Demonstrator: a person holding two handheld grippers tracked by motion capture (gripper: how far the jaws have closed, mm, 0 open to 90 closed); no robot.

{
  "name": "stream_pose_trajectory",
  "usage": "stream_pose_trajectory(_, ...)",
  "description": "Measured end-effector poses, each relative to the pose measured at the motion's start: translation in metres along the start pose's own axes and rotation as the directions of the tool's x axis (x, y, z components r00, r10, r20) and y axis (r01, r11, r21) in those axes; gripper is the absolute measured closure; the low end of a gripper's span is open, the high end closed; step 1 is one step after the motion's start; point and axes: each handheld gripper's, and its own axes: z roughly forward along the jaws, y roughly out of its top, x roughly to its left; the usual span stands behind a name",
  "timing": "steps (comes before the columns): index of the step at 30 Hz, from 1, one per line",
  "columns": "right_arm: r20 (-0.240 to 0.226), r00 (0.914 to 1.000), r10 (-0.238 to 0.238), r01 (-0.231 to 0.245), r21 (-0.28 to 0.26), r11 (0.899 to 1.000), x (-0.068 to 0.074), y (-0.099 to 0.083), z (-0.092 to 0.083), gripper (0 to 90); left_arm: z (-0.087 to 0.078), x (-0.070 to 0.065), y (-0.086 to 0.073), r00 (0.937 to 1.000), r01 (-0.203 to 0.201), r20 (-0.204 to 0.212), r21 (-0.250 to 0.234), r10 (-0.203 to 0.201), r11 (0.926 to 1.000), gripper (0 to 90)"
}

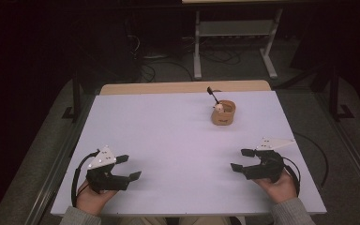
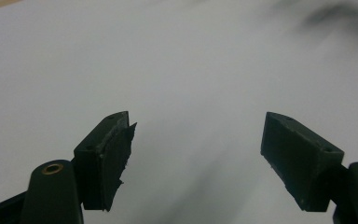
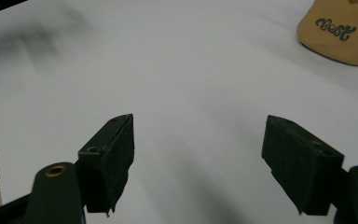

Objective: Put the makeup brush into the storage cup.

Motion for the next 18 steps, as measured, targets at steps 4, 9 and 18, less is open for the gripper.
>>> stream_pose_trajectory(4,-0.003,1.0000,0.002,-0.002,0.000,1.000,0.000,-0.003,0.000,23.6,0.001,-0.001,-0.001,1.0000,-0.002,0.003,0.000,0.002,1.0000,23.9)
stream_pose_trajectory(9,-0.004,0.9999,0.010,-0.010,-0.007,1.000,0.002,-0.007,-0.002,23.0,0.000,-0.002,-0.002,1.0000,-0.002,0.007,0.002,0.002,1.0000,23.4)
stream_pose_trajectory(18,-0.011,0.9999,0.006,-0.006,-0.002,1.000,0.003,-0.012,-0.003,22.9,0.001,-0.003,-0.005,0.9999,-0.008,0.007,0.008,0.008,0.9999,23.4)
